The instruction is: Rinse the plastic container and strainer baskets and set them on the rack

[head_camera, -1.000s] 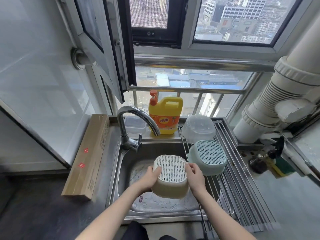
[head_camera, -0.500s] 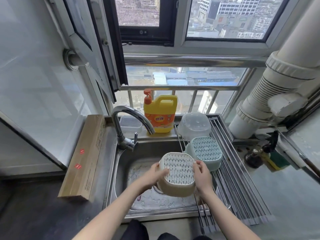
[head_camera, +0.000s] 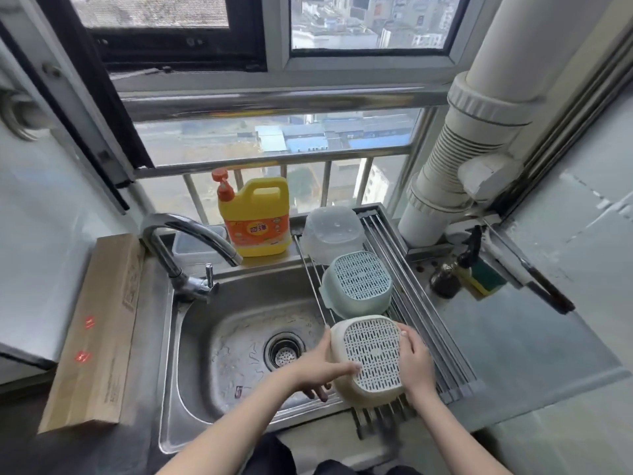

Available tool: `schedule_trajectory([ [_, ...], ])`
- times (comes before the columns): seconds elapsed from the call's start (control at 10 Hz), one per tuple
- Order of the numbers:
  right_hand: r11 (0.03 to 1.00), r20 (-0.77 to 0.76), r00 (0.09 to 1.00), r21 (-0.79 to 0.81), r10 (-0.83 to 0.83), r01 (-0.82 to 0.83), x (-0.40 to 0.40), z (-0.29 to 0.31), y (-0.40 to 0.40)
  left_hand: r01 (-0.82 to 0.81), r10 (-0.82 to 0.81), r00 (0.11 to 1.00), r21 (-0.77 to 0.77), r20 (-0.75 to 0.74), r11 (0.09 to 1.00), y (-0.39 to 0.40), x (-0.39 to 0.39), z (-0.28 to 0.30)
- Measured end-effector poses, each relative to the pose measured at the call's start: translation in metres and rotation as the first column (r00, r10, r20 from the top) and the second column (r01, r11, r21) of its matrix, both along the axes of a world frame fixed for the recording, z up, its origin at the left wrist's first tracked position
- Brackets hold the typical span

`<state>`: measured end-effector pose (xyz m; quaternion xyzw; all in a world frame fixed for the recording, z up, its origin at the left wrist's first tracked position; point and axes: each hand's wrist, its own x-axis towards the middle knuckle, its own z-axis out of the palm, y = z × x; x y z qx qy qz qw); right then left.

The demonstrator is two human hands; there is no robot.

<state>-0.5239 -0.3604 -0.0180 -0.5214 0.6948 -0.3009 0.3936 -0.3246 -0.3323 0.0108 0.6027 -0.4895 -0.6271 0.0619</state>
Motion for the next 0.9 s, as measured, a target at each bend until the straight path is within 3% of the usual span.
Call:
schedule_trajectory([
  [0.3,0.998,-0.097,0.994,0.051,0.044,-0.039,-0.022,-0.008,-0.022,0.001,0.000,0.996,-0.007,0.087,1.000,-0.020,-0.029,-0.011],
  [0.5,0.988,-0.475,0.868,0.019,0.145,-0.155,-0.022,-0.011,-0.027,0.083,-0.075,0.980,-0.036,0.186,0.996,-0.014,-0.036,-0.013],
  [0.6,0.980,-0.490,0.851,0.049,0.192,-0.192,-0.030,-0.013,-0.034,0.071,-0.051,0.975,-0.085,0.214,0.994,-0.011,-0.048,-0.020],
  [0.8,0.975,-0.540,0.818,0.020,0.197,-0.222,-0.035,-0.016,-0.036,0.176,-0.093,0.885,-0.143,0.456,0.974,-0.008,-0.058,-0.024],
  [0.9,0.995,-0.290,0.957,-0.092,0.016,-0.045,-0.041,-0.002,-0.039,0.224,-0.041,0.800,-0.235,0.598,0.946,-0.009,-0.049,-0.012],
])
